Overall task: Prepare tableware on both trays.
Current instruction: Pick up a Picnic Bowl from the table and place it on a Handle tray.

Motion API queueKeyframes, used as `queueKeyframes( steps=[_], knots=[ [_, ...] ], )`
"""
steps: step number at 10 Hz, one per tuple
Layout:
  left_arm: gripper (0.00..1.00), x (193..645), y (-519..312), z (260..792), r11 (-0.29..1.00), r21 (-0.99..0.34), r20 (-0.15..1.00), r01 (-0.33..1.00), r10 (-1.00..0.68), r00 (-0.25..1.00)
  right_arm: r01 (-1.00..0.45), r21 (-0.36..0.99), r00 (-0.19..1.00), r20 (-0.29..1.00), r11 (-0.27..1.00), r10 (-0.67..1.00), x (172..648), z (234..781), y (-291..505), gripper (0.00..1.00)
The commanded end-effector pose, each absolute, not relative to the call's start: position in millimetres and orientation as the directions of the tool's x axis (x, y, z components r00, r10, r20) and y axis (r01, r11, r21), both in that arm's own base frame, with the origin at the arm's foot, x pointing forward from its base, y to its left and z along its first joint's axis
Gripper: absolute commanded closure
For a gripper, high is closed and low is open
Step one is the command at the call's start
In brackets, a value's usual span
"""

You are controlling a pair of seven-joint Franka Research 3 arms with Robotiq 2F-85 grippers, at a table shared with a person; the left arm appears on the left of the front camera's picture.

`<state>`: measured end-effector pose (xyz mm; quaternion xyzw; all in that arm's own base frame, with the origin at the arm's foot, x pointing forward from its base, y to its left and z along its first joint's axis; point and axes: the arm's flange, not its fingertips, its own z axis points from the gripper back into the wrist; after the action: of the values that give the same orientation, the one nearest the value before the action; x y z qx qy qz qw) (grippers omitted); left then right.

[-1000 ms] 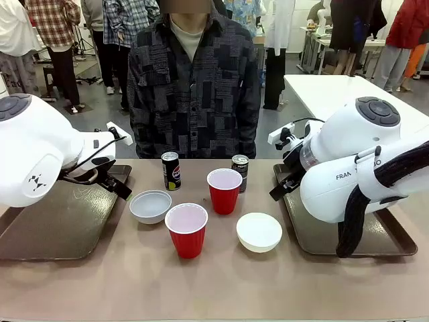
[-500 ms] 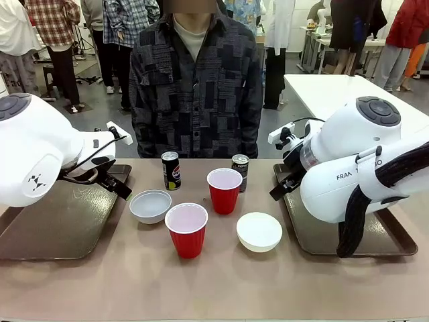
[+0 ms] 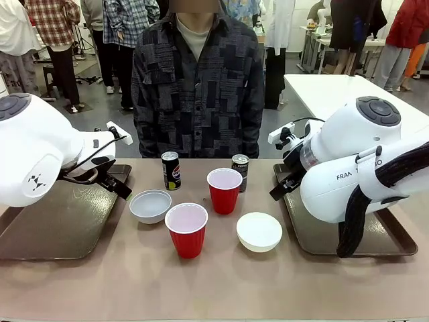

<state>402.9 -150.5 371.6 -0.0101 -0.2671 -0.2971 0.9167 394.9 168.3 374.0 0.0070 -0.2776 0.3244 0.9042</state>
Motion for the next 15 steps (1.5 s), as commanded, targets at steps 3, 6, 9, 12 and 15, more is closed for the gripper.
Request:
queueKeyframes(
  steps=[3, 6, 9, 12, 15],
  knots=[
    [0.00, 403, -150, 372, 0.824, 0.140, 0.496, 0.550, -0.539, 0.681, -0.589, -0.166, 0.637, 0.507, 0.791, 0.581, 395, 374, 168, 0.00],
    [0.00, 403, -150, 372, 0.824, 0.140, 0.496, 0.550, -0.539, 0.681, -0.589, -0.166, 0.637, 0.507, 0.791, 0.581, 395, 374, 168, 0.00],
    [0.00, 340, -151, 395, 0.741, 0.096, 0.478, 0.665, -0.620, 0.622, -0.549, -0.207, 0.679, 0.454, 0.810, 0.576, 345, 397, 153, 0.00],
    [0.00, 271, -123, 412, 0.726, 0.099, 0.349, 0.681, -0.666, 0.659, -0.521, -0.165, 0.782, 0.301, 0.837, 0.546, 258, 409, 129, 0.00],
    [0.00, 217, -101, 415, 0.786, 0.168, 0.253, 0.596, -0.618, 0.744, -0.467, -0.054, 0.878, 0.087, 0.883, 0.470, 182, 371, 103, 0.00]
  ],
)
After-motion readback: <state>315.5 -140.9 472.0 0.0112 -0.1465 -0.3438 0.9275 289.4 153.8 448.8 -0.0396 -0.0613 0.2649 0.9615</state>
